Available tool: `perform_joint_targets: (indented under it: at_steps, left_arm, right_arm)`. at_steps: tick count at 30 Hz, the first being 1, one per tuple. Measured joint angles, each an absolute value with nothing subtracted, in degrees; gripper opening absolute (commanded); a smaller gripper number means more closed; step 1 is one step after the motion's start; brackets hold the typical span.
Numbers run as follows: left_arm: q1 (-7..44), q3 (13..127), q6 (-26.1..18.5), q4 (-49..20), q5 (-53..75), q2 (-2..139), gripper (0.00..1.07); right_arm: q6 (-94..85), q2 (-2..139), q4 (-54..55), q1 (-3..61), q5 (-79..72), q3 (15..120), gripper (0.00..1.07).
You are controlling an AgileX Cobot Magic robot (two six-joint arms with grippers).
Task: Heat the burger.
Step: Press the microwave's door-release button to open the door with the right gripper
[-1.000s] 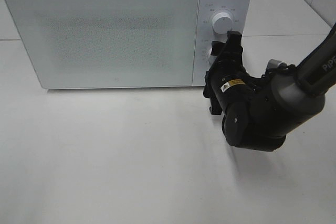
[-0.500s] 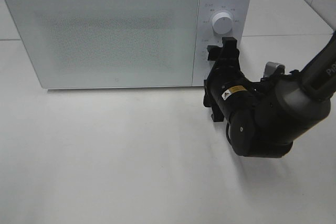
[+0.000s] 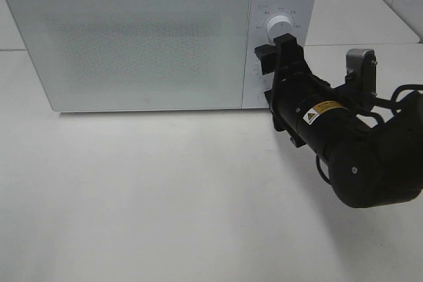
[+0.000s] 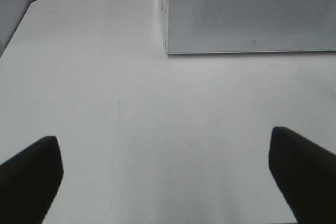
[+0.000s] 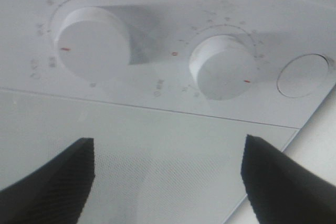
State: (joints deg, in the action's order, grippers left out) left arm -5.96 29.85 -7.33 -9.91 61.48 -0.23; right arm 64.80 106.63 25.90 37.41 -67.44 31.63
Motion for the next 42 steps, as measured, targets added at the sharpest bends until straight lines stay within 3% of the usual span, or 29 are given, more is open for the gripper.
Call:
perform_joint_targets:
  at_steps: [8,10,18,26,31,42]
  left_arm:
    - [-5.96,29.85,-7.33,-9.91,61.48,-0.23,1.0]
    - [-5.96,29.85,-7.33,-9.91,61.48,-0.23,1.0]
    - [-5.96,29.85,-7.33,-9.91,61.48,-0.23,1.0]
    - [-5.96,29.85,-7.33,-9.91,61.48,-0.23,1.0]
    - [-5.96,29.85,-7.33,-9.91,61.48,-0.23,1.0]
    - [-5.96,29.85,-7.33,-9.91,61.48,-0.23,1.0]
  right_arm:
    - [33.29,96.6,25.61,37.41,-45.78,31.0,0.75]
    - [18.39,93.79,25.61,37.41,-36.67,30.94,0.75]
    - [-6.36,88.06,25.5,35.7,-17.59,30.88,0.75]
    - [-11.8,82.96,25.15,31.91,-6.65,31.23,0.75]
    - [-12.72,76.95,18.68,27.5,10.94,36.44,0.75]
    - [-9.45,71.73,11.8,26.99,34.03,42.28,0.75]
